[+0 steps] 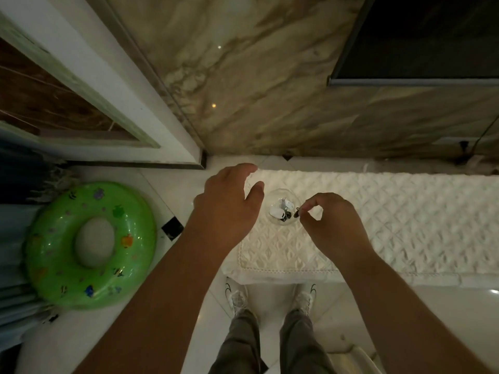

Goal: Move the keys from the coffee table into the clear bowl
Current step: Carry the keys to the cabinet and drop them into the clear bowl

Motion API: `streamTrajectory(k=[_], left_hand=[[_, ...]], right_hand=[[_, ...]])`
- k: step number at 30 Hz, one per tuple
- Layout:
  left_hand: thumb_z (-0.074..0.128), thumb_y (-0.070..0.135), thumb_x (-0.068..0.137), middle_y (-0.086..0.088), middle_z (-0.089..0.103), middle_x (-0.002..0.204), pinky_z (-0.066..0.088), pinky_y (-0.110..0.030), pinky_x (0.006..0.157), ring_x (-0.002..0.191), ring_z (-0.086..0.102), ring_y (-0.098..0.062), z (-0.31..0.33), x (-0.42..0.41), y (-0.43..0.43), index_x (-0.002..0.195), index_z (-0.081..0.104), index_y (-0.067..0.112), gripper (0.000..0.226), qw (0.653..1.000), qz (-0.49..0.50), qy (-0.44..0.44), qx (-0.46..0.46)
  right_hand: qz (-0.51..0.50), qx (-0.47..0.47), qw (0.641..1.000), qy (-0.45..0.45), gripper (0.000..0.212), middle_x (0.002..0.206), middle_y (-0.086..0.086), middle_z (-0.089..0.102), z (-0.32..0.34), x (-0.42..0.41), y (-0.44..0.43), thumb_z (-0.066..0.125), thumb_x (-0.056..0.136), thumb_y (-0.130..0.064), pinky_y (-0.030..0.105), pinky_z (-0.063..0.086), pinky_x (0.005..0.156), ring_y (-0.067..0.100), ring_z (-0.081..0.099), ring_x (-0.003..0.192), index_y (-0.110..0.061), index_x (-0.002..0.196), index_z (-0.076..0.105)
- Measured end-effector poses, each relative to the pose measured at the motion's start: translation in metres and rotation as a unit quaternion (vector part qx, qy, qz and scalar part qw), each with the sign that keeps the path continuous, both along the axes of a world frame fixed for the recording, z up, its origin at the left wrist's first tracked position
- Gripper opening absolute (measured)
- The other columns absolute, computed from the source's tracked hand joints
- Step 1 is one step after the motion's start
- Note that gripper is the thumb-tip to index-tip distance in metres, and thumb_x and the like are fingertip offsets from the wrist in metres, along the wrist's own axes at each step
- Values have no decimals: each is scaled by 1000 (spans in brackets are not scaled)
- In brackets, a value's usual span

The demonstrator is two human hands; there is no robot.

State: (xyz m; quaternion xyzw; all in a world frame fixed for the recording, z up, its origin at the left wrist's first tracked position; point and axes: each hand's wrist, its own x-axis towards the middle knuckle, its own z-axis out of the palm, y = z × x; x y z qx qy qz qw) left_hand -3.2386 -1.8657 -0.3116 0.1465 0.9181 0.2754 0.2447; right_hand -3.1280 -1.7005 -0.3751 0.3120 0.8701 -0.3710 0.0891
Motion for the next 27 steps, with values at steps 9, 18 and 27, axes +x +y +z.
streamTrajectory(k=[9,18,27], left_hand=[[44,47,96,11,52,136,42,-46,100,118,50,-14,-70,-1,24,133,47,40,39,999,4,-34,4],[44,44,96,11,53,134,42,-46,101,123,47,-13,-117,3,42,132,50,40,37,999,-13,-38,5],[45,43,96,10,54,131,44,-47,97,115,52,-15,-138,2,43,130,52,40,35,999,-8,-36,-5]], right_hand=[[-47,-31,997,-61,5,108,-9,60,-100,-9,8,61,86,-32,41,51,82,19,56,102,-33,84,65],[-84,-7,993,-78,6,111,-6,60,-167,-13,16,63,85,-29,44,46,87,24,45,113,-31,85,68],[-95,5,992,-84,7,117,-5,55,-206,-27,15,62,86,-31,39,40,84,25,45,115,-31,90,68]])
